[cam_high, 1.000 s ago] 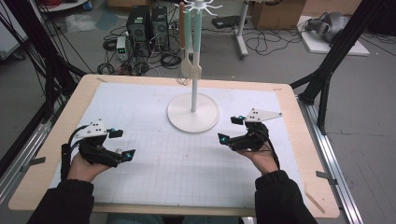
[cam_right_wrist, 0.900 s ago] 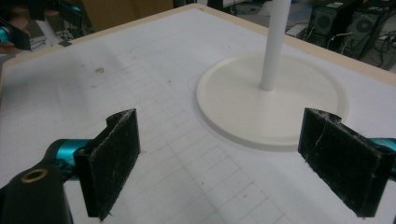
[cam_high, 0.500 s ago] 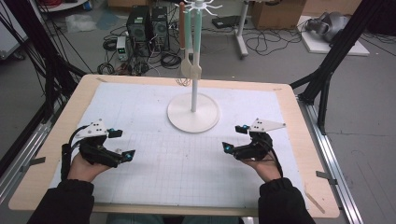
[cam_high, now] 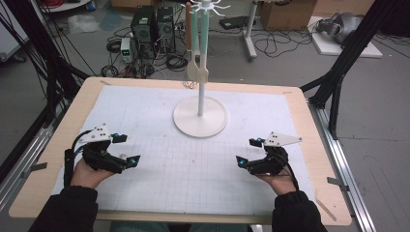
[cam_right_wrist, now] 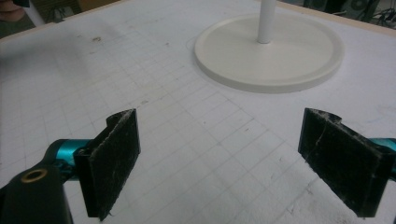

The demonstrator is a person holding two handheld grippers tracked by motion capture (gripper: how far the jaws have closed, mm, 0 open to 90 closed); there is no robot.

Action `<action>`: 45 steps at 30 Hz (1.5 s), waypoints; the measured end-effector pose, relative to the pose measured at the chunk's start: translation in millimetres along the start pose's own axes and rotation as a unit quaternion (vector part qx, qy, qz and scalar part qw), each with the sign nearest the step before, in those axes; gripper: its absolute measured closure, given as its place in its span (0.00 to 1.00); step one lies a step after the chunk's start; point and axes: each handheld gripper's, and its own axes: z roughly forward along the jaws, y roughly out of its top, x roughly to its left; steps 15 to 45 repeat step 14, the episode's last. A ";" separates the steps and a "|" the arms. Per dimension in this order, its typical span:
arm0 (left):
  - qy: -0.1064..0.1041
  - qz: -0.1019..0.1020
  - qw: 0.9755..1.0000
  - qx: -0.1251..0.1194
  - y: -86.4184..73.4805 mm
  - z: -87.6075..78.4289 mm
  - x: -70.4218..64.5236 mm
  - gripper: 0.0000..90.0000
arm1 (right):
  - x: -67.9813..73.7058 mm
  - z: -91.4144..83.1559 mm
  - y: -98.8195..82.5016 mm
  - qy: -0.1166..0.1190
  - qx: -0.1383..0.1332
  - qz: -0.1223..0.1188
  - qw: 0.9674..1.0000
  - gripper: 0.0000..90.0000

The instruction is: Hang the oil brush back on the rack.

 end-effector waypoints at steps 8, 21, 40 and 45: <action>-0.006 0.000 1.000 -0.005 2.5 3.2 -1.2 0.04 | 4.0 -12.2 -6.8 -0.001 0.002 0.000 1.000 0.13; -0.009 -0.002 1.000 -0.006 3.1 6.0 -1.1 0.04 | 5.5 -13.6 -12.4 0.000 0.001 0.004 1.000 0.13; -0.009 -0.002 1.000 -0.006 3.1 6.0 -1.1 0.04 | 5.5 -13.6 -12.4 0.000 0.001 0.004 1.000 0.13; -0.009 -0.002 1.000 -0.006 3.1 6.0 -1.1 0.04 | 5.5 -13.6 -12.4 0.000 0.001 0.004 1.000 0.13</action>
